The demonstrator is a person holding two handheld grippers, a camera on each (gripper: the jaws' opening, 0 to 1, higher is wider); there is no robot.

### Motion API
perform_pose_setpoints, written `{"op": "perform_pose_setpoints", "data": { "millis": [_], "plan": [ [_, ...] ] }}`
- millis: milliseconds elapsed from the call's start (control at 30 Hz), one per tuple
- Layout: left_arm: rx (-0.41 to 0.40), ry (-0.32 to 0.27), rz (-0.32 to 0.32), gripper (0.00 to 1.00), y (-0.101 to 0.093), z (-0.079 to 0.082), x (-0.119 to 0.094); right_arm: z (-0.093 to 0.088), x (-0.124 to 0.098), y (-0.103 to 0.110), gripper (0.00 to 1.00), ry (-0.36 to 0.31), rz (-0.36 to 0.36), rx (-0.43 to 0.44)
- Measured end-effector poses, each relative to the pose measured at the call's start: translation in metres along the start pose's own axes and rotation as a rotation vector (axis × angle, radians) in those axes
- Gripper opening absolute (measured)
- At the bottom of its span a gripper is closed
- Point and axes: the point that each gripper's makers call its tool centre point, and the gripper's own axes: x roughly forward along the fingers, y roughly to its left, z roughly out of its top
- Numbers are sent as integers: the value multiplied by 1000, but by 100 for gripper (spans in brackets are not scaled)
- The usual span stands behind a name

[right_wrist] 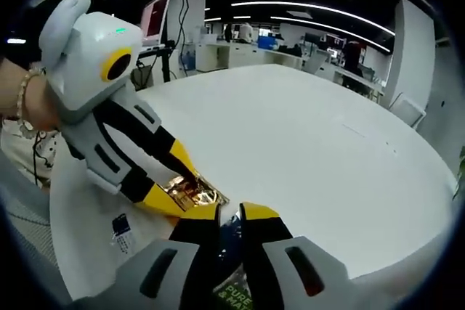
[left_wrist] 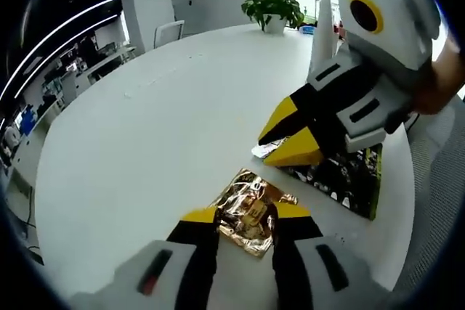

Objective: Arrange the skincare products in the storage area until every visible bottle or jar stands upright without overlapping.

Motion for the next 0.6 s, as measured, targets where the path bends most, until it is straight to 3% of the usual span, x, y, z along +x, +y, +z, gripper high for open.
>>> {"op": "perform_pose_setpoints", "data": {
  "millis": [400,533,600],
  "plan": [
    [-31,11,12,35,-2,0,-6,4,-16,3,16,-30,12,14],
    [-40,10,23,38,-2,-1,-11,6,-22,8,27,-72,26,59],
    [-47,7,23,39,-3,-1,-13,4,-23,10,29,-61,24,47]
  ]
}}
